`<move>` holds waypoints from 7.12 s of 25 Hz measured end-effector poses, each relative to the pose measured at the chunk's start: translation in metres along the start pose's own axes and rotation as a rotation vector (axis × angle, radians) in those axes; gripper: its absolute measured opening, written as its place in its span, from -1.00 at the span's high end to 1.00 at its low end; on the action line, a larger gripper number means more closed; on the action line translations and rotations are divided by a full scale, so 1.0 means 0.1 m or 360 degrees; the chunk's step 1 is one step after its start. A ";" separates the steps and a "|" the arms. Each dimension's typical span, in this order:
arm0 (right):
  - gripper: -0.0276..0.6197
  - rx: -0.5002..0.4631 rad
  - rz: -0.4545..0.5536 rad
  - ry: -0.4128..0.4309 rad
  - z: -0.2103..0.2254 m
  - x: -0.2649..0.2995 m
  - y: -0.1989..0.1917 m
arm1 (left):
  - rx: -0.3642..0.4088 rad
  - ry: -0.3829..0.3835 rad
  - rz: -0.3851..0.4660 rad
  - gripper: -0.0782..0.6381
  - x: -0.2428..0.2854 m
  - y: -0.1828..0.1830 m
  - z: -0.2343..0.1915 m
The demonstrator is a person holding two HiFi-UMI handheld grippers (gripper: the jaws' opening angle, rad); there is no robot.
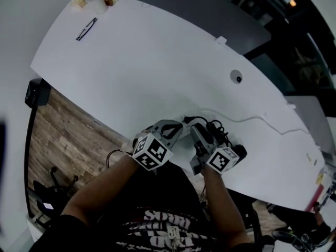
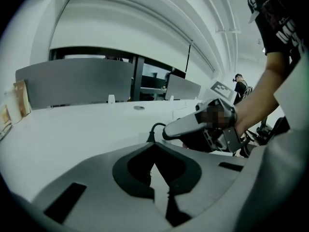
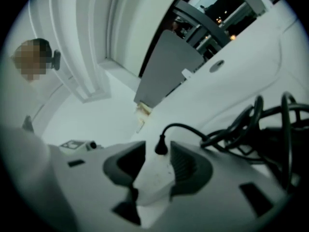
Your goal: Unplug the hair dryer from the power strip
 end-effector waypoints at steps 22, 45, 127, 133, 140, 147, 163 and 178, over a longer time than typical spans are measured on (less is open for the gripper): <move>0.37 0.0294 -0.0218 0.0073 0.03 0.11 0.10 | 0.0049 -0.0652 -0.0159 0.52 0.44 0.13 -0.10; 0.72 0.0010 0.0300 0.0301 0.13 -0.14 0.20 | 0.0029 -0.0100 -0.0187 0.52 0.04 -0.21 0.10; 0.61 -0.1432 0.0426 -0.0502 -0.34 -0.06 -0.57 | 0.0148 -0.0137 -0.0394 0.59 0.02 -0.41 0.21; 0.58 -0.1328 0.0248 -0.0563 -0.31 -0.03 -0.57 | 0.0148 -0.0113 -0.0393 0.60 0.03 -0.43 0.19; 0.56 -0.1295 0.0112 -0.0608 -0.31 0.06 -0.52 | 0.0128 -0.0095 -0.0390 0.59 0.04 -0.45 0.20; 0.47 -0.1335 0.0002 -0.0623 -0.21 0.08 -0.61 | 0.0126 -0.0120 -0.0397 0.59 0.06 -0.46 0.20; 0.47 -0.1349 0.0044 -0.0437 -0.75 -0.90 -0.86 | 0.0293 -0.0107 -0.0248 0.59 0.00 -0.38 0.15; 0.77 -0.1329 0.0534 -0.0486 -1.60 -1.61 -0.24 | 0.0049 0.0134 0.0763 0.70 -1.97 0.84 0.25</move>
Point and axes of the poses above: the fingertips, and each gripper's own axes: x forward along the fingers, z to its right, y out of its top, the point moved 6 cm from there along -x, backward along the fingers, and after that the axes turned 6 degrees about -y, right-handed, at the moved point
